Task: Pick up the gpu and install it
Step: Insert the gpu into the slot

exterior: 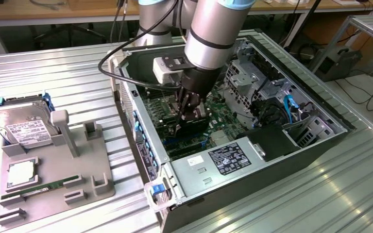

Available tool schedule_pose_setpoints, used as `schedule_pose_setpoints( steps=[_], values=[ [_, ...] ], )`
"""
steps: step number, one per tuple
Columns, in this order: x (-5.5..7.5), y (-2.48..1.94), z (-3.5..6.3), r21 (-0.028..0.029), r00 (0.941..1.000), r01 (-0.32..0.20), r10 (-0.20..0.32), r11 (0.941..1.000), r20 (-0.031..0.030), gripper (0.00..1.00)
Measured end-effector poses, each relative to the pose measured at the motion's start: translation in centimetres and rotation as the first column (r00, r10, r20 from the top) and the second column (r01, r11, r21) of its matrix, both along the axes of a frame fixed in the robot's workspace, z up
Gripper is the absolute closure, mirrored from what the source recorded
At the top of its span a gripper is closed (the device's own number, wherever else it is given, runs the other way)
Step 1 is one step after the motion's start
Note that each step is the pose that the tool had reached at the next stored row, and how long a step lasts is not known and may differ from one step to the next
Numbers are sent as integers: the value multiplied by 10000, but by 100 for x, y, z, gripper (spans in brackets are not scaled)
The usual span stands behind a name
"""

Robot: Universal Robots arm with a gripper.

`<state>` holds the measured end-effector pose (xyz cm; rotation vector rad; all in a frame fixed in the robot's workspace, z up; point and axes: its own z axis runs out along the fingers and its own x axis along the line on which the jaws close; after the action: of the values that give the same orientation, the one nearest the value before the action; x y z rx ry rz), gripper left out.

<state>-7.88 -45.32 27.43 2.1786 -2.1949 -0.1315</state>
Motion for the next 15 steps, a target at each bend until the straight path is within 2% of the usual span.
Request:
schedule_pose_setpoints(
  steps=[2,11,13,15],
  values=[
    [-3,1,-32,15,10000,0,0,10000,26,89],
    [-34,-1,-52,6,10000,-1,1,10000,34,89],
    [-31,1,-10,26,10000,2,-2,10000,43,89],
    [-26,0,95,7,10000,0,0,10000,34,89]
  ],
)
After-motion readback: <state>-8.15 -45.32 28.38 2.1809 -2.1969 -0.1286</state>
